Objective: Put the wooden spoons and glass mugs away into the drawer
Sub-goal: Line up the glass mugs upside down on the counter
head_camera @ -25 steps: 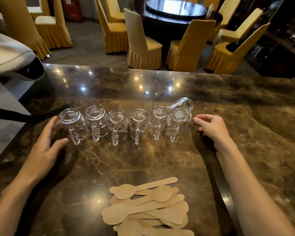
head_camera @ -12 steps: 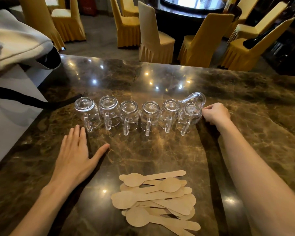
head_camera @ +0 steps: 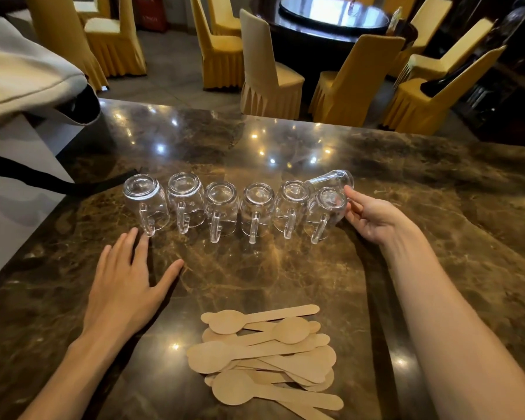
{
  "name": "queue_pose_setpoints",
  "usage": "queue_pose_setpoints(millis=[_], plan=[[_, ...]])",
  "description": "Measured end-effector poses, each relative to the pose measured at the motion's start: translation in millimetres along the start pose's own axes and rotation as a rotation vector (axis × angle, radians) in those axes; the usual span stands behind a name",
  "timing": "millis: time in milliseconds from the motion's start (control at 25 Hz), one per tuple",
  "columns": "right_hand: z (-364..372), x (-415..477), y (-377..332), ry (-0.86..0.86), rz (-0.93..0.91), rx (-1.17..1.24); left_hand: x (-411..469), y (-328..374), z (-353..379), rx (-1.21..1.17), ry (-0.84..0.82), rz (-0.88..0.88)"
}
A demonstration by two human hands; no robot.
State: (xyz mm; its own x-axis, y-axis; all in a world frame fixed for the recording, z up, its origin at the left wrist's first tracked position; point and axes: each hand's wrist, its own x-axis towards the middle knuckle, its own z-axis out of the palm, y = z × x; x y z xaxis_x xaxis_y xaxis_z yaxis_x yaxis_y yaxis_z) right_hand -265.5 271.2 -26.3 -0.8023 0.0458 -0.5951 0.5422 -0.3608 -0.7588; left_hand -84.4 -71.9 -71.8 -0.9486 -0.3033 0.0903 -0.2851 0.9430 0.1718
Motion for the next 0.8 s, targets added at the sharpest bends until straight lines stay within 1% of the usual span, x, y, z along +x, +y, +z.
queue_pose_setpoints(millis=[40,120,320,600,680,800], plan=[[1,-2,-1,-0.006,-0.011,0.032,0,0,0,0.0,0.001,0.001],[1,-8,-3,-0.001,-0.071,0.022,0,1,-1,-0.002,0.002,0.004],[-6,-32,-11,0.01,-0.303,-0.14,0,3,-3,0.001,0.001,0.003],[-21,-71,3,0.114,-0.677,-0.4,-1,4,-4,-0.002,-0.006,0.002],[-23,-80,16,0.15,-0.721,-0.421,-1,4,-3,-0.002,-0.006,0.003],[-28,-90,35,0.172,-0.706,-0.385,-1,3,-2,-0.007,-0.003,0.004]])
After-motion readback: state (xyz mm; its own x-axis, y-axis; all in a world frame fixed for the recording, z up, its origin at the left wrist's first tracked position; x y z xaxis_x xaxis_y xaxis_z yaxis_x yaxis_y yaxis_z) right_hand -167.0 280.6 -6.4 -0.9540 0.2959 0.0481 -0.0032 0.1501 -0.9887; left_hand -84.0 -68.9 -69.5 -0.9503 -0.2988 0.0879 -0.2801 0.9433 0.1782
